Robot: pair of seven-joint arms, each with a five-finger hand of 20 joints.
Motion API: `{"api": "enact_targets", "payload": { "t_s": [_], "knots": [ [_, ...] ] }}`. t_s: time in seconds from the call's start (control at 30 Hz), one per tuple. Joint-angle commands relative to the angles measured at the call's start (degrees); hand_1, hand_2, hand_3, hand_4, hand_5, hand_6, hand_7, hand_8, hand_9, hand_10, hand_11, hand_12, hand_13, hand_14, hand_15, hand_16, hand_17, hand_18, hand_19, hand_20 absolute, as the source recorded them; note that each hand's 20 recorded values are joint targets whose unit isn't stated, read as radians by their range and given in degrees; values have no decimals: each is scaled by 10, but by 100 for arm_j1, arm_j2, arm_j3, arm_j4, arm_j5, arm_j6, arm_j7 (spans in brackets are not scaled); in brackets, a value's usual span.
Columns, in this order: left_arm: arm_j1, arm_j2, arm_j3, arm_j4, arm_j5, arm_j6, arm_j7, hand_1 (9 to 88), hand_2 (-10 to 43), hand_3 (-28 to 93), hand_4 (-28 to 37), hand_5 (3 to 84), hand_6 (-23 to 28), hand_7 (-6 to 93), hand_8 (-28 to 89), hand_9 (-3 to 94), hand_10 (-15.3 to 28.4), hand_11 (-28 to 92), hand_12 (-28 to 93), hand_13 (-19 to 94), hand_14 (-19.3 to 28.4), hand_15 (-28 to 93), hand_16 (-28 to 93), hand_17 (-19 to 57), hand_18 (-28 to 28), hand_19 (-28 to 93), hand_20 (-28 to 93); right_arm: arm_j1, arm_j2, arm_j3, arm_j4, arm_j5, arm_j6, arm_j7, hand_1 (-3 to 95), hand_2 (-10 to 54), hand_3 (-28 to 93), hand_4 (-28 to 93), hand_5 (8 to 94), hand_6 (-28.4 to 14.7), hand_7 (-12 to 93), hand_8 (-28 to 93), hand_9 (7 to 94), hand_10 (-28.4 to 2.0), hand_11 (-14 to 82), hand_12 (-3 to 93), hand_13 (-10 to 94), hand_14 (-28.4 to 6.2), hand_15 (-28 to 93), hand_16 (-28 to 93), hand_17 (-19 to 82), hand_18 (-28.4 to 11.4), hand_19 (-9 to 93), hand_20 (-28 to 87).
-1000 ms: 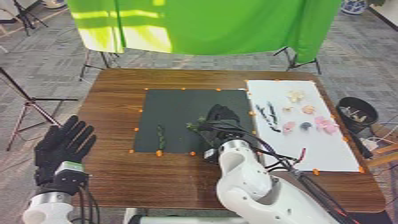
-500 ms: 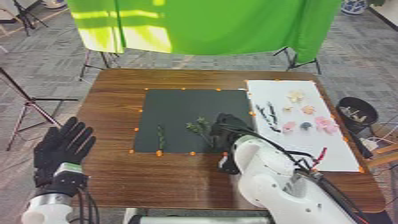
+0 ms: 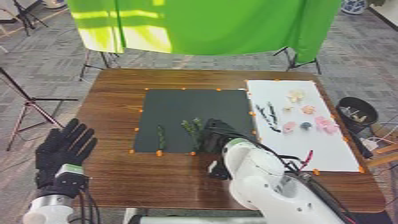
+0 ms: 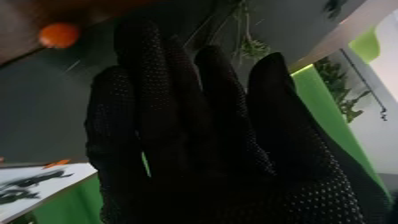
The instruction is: Arrange flowers
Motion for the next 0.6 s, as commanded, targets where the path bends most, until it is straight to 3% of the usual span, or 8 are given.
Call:
{"api": "enact_targets", "payload": {
  "t_s": [0.03, 0.37, 0.6],
  "knots": [
    [3, -50, 24, 11, 12, -88, -81, 283, 156, 727, -282, 429, 99, 152, -83, 347, 164, 279, 117, 247, 172, 422, -79, -60, 150, 362, 88, -143, -90, -93, -13, 49, -189, -46, 250, 244, 844, -154, 611, -88, 100, -92, 669, -206, 119, 154, 638, -192, 498, 193, 343, -246, 875, 231],
    [82, -70, -10, 5, -58, -75, -46, 282, 156, 727, -282, 429, 98, 153, -83, 347, 164, 278, 116, 248, 172, 422, -79, -61, 151, 363, 88, -153, 102, -22, 33, -48, -36, -6, 252, 221, 830, -158, 625, -86, 117, -91, 653, -211, 115, 152, 634, -190, 497, 192, 342, -247, 874, 227],
    [82, -73, 7, 14, -59, -117, -68, 283, 156, 727, -283, 430, 100, 153, -83, 347, 164, 277, 117, 247, 173, 422, -79, -61, 150, 362, 87, -159, 175, 68, 15, 107, 83, 44, 248, 212, 834, -161, 647, -88, 140, -92, 560, -208, 83, 132, 602, -191, 494, 185, 343, -247, 878, 222]
  ]
}}
